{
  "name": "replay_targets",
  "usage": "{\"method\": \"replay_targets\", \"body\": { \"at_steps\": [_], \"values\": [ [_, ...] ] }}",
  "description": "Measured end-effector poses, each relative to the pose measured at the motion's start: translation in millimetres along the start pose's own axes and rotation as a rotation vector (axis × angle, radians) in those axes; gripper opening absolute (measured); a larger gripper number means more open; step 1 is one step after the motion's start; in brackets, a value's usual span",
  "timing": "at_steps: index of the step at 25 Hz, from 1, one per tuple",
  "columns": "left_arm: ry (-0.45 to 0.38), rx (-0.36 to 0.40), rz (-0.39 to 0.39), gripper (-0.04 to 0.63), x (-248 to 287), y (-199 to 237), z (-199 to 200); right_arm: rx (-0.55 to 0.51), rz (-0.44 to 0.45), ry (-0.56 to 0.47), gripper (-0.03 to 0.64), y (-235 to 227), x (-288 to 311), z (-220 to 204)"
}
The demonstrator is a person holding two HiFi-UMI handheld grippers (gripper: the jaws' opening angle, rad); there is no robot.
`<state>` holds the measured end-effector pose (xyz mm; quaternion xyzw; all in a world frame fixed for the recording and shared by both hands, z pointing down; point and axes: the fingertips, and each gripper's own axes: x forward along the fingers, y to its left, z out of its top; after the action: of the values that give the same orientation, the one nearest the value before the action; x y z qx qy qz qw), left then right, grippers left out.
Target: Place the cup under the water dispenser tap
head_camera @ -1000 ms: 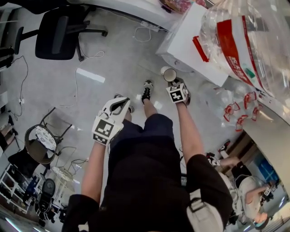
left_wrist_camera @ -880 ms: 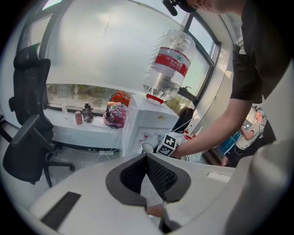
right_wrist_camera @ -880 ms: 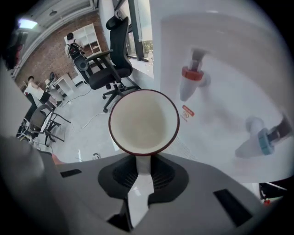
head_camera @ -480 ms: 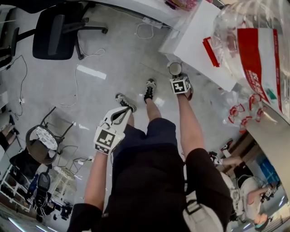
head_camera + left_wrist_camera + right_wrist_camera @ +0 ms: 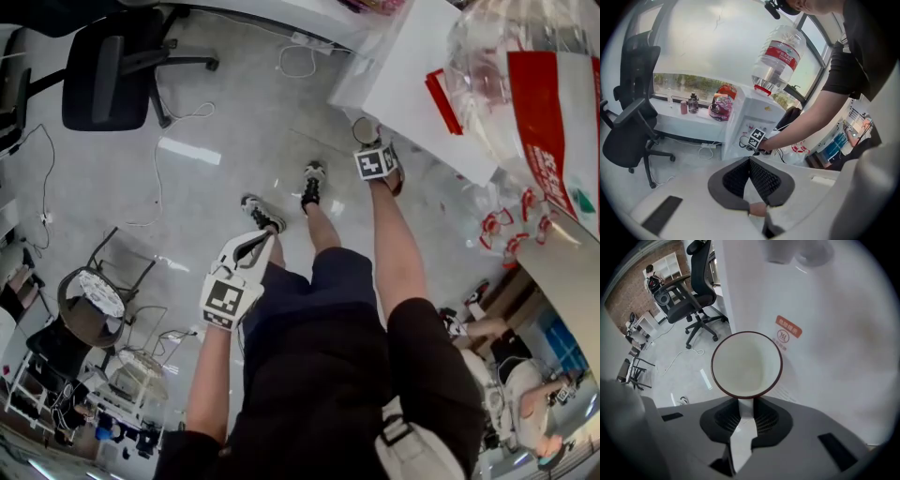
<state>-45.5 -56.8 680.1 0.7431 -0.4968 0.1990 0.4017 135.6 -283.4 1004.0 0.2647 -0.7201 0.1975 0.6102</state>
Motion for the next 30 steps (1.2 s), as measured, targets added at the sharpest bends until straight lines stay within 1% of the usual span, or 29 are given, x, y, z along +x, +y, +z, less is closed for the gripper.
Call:
{"method": "replay_targets", "body": {
  "at_steps": [4,8,13,21,24,26,30],
  "values": [
    [0.0,-0.008,0.014,-0.005,-3.5,3.1,-5.3,-0.017,-0.001,0.013,0.04,-1.6,7.0,0.5],
    [-0.01,-0.013,0.016,-0.005,-2.1,4.0,-8.0,-0.001,0.0,0.022,0.041,-5.8,10.0,2.0],
    [0.009,-0.035,0.006,-0.005,0.0,1.4,-13.1,0.007,0.019,-0.039,0.04,-3.5,8.9,18.5],
    [0.0,-0.008,0.0,-0.005,7.2,1.6,-11.8,0.039,0.046,-0.043,0.048,-3.2,12.7,19.0],
    [0.002,-0.009,0.0,-0.005,8.6,0.7,-11.9,0.012,0.052,-0.047,0.063,-1.3,11.9,20.1],
    [-0.003,-0.011,-0.001,-0.005,8.7,0.1,-10.6,0.003,0.053,-0.05,0.109,-0.5,10.5,21.7],
    [-0.014,-0.008,0.003,-0.005,8.1,0.0,-8.5,0.013,0.055,-0.048,0.127,3.6,9.2,19.3]
  ]
}}
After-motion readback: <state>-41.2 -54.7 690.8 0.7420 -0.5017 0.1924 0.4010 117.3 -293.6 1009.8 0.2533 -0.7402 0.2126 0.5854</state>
